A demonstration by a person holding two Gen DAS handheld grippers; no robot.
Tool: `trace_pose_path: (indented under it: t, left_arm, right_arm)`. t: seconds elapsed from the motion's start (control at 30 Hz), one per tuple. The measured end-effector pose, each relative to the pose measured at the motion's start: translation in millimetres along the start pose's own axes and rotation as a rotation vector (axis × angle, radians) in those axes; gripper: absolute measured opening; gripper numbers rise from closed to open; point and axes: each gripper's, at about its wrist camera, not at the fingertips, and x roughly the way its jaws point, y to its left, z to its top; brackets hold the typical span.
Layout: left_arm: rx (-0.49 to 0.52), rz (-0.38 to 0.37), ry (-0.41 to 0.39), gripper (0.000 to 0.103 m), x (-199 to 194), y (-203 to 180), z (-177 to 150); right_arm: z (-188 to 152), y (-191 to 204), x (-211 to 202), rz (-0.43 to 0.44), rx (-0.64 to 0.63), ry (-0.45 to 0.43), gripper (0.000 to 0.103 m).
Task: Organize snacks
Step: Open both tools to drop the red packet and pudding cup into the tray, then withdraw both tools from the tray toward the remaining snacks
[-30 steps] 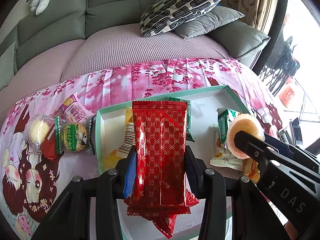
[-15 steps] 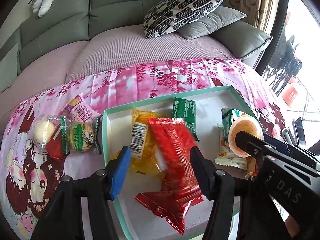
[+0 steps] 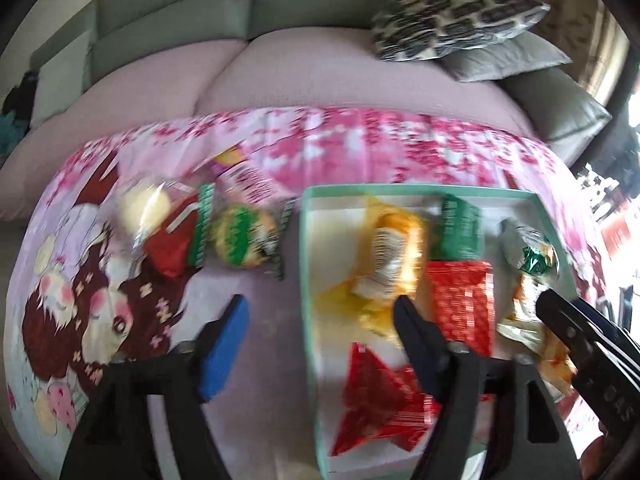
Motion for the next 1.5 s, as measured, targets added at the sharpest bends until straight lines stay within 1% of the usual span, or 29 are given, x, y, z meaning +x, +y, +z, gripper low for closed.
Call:
trace_pose_path:
  t: [0.17,0.23,0.27,0.33,0.4,0.47,0.57,0.6,0.63,0.9,1.0,1.13,1.33,1.5]
  left_arm:
    - [-0.068,0.034,0.021,0.084,5,21,-2]
    - [-0.099,0.045,0.032,0.094,8,27,-4]
    - [-0.110,0.049,0.036,0.094,9,31,-4]
    - [-0.123,0.061,0.045,0.094,12,36,-5]
    - [-0.132,0.073,0.049,0.094,14,39,-6]
    - [-0.145,0.082,0.054,0.095,16,43,-7]
    - [-0.154,0.096,0.060,0.096,16,47,-7]
    - [-0.153,0.099,0.062,0.100,17,48,-8]
    - [-0.155,0.101,0.062,0.101,17,49,-8]
    - [-0.160,0.107,0.074,0.102,18,58,-6]
    - [-0.168,0.097,0.082,0.102,19,65,-5]
    - [-0.197,0.110,0.075,0.102,16,83,-1]
    - [-0.265,0.142,0.066,0.102,12,125,4]
    - [-0.292,0.168,0.070,0.102,11,154,7]
  right_arm:
    - [-2,11,5,0.008,-0.042,0.005,0.080]
    - [-3,15,6,0.009,-0.057,0.003,0.086]
    - [-4,17,7,0.008,-0.062,0.000,0.089]
    - [-4,19,7,0.006,-0.069,-0.004,0.092]
    - [-5,20,8,0.004,-0.073,-0.005,0.099]
    - [-5,21,9,0.003,-0.074,-0.006,0.102]
    - [-5,22,9,0.001,-0.080,-0.009,0.103]
    - [-5,22,9,0.000,-0.081,-0.010,0.103]
    - [-5,22,9,0.000,-0.082,-0.010,0.103]
    - [-6,23,10,0.002,-0.080,-0.013,0.103]
    - [-6,27,11,-0.002,-0.087,-0.011,0.103]
    - [-6,35,10,-0.004,-0.084,-0.013,0.103]
    - [-7,52,10,0.023,-0.075,-0.024,0.103]
    - [-7,72,14,0.046,-0.084,-0.019,0.103]
